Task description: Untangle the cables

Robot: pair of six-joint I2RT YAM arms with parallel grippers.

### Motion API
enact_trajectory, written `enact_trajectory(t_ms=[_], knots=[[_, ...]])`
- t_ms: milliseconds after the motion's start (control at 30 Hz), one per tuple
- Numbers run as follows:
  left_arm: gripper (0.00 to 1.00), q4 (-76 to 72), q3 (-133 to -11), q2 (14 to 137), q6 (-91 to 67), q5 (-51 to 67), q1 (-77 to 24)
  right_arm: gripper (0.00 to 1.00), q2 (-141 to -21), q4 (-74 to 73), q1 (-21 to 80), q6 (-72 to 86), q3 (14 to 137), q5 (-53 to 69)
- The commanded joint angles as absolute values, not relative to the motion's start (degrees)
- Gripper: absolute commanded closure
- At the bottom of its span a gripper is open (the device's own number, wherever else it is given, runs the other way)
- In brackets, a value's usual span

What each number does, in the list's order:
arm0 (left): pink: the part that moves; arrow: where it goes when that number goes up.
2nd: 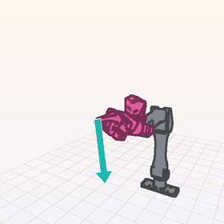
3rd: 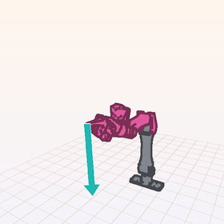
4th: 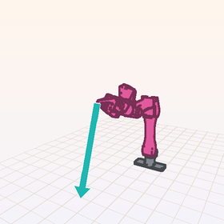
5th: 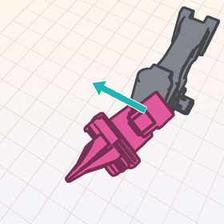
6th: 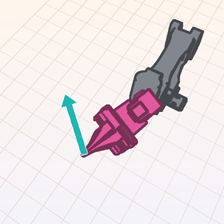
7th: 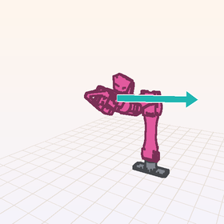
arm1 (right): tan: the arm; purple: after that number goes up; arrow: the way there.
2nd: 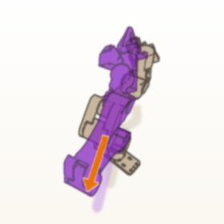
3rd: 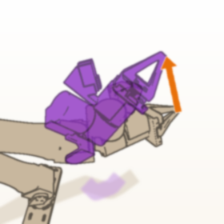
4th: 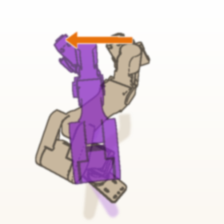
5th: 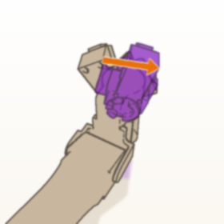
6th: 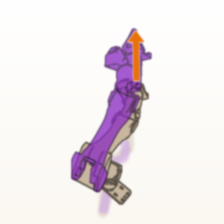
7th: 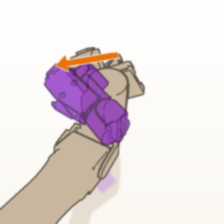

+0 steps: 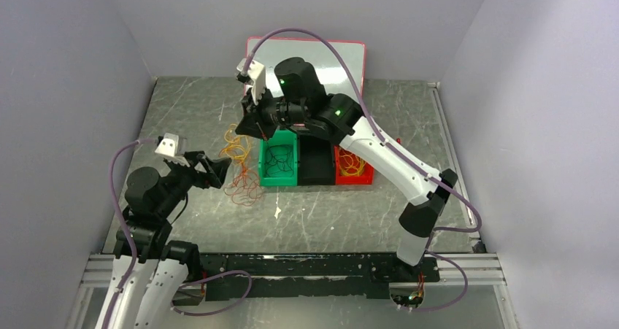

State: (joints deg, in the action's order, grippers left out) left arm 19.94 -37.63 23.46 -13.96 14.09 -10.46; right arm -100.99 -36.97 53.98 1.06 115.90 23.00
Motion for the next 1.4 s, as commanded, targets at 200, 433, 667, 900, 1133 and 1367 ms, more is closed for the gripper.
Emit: enact_trajectory(t_ms=[200, 433, 667, 900, 1133, 1367], knots=[[0.10, 8.97, -31.22, 20.84, -22.72, 9.83, -10.81, 1.00, -105.87, -39.31, 53.92, -0.15, 121.55, 28.28], [0.12, 7.83, -31.29, 22.26, -22.84, 7.19, -10.79, 1.00, -107.81, -38.07, 53.91, 1.36, 123.20, 33.16], [0.13, 4.98, -30.38, 25.13, -23.21, 7.09, -10.81, 1.00, -107.37, -36.07, 54.01, 2.84, 122.23, 35.76], [0.21, 1.50, -27.61, 28.31, -26.59, 2.91, -10.77, 1.00, -107.28, -34.20, 54.10, 4.78, 121.81, 40.07], [0.36, -1.38, -25.09, 34.30, -30.89, -2.20, -10.79, 1.00, -106.27, -31.71, 54.24, 6.45, 121.09, 43.09], [0.55, -4.57, -20.70, 39.98, -35.90, -2.92, -10.81, 1.00, -102.54, -27.30, 54.23, 8.60, 118.33, 45.45]])
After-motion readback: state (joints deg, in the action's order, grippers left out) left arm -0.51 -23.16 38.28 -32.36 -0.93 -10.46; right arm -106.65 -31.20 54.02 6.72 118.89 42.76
